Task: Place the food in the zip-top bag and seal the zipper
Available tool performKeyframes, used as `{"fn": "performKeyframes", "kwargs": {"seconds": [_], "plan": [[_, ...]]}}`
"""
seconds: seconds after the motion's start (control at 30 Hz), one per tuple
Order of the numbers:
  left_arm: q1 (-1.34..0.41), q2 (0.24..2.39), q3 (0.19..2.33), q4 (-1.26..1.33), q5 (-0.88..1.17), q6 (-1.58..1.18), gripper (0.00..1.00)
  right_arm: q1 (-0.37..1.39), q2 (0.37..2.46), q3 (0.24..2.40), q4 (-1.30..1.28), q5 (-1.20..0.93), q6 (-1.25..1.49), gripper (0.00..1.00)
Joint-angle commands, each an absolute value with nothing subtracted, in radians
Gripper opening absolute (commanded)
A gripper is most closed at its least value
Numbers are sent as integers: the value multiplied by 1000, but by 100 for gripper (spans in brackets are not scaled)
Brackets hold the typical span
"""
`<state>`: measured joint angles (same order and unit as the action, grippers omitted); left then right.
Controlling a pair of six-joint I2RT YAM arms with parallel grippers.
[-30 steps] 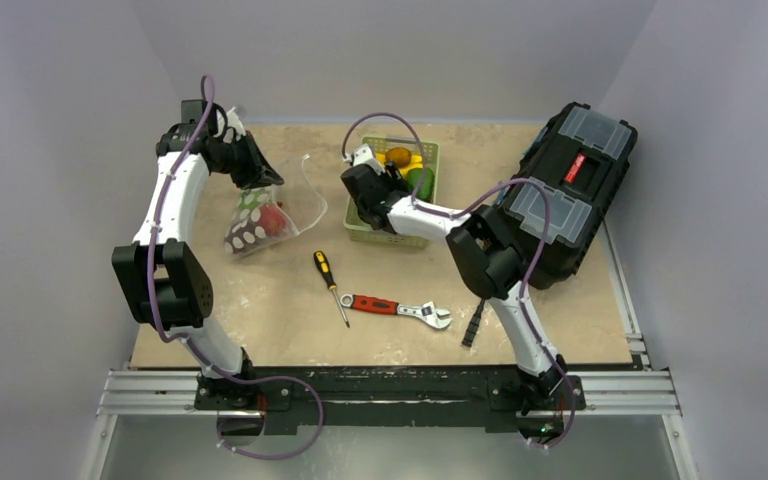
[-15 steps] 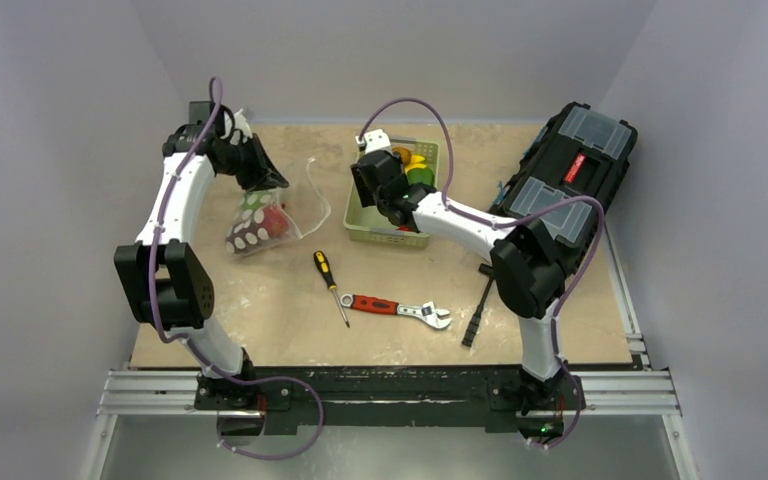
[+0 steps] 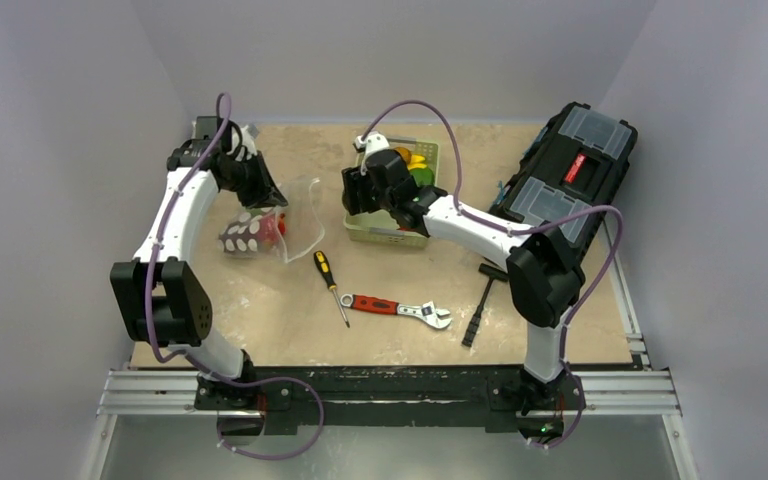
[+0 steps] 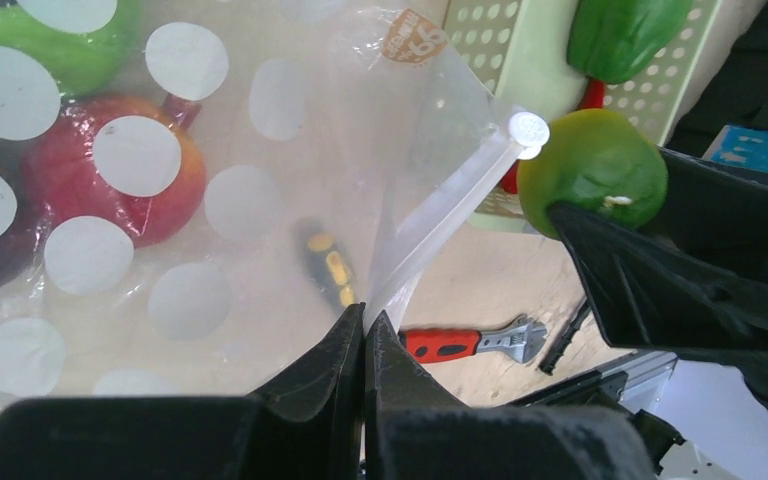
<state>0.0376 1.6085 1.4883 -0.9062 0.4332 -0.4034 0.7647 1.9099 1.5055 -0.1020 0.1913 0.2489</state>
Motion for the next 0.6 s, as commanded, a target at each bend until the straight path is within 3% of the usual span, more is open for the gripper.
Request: {"fn": "performKeyframes", "kwargs": {"seconds": [0.0,0.33,0.57], "plan": [[35,1564,1434,-846,398,-371,0,762,1843,1479,7,-2,338,0],[33,1550,1434,-845,426,-373,0,780,1867,1451,252,-304,511,0],[34,1537,1434,-847,432,-371,0,827,1924,1481,256,-309,532,0]]}}
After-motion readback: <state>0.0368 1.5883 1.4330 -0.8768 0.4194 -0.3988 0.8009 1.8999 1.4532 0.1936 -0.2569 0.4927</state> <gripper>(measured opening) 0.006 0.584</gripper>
